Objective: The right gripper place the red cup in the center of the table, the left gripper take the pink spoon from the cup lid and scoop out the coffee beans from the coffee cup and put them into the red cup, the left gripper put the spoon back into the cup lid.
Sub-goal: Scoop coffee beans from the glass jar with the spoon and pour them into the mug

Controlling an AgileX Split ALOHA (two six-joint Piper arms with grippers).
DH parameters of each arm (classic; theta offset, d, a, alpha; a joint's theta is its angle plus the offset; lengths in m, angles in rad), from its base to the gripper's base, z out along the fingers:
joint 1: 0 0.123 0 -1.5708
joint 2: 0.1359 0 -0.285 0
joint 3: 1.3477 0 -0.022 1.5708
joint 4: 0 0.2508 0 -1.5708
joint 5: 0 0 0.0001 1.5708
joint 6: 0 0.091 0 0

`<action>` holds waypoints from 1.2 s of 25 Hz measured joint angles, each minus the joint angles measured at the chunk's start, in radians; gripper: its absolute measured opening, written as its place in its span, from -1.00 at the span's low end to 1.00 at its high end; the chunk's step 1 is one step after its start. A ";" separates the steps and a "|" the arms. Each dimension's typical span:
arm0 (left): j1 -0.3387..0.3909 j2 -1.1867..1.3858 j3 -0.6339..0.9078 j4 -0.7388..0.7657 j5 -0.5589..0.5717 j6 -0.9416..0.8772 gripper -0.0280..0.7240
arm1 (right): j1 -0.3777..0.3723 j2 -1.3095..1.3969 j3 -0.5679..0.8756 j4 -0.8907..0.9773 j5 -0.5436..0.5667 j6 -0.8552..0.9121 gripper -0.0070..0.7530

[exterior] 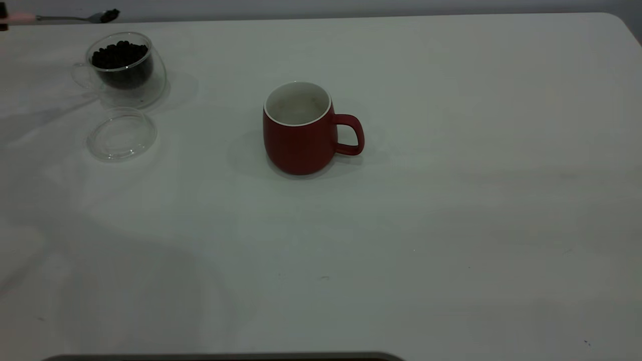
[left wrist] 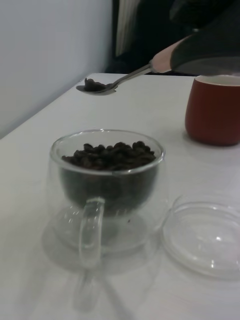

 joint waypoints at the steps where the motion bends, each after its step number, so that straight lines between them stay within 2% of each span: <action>1: -0.009 0.000 0.000 0.001 0.000 -0.002 -0.59 | 0.000 0.000 0.000 0.000 0.000 0.000 0.57; 22: -0.310 0.000 0.000 0.039 0.002 -0.010 -0.59 | 0.000 0.000 0.000 0.000 0.000 0.000 0.57; 30: -0.396 0.000 0.000 0.064 0.002 -0.013 -0.59 | 0.000 0.000 0.000 0.000 0.000 0.000 0.57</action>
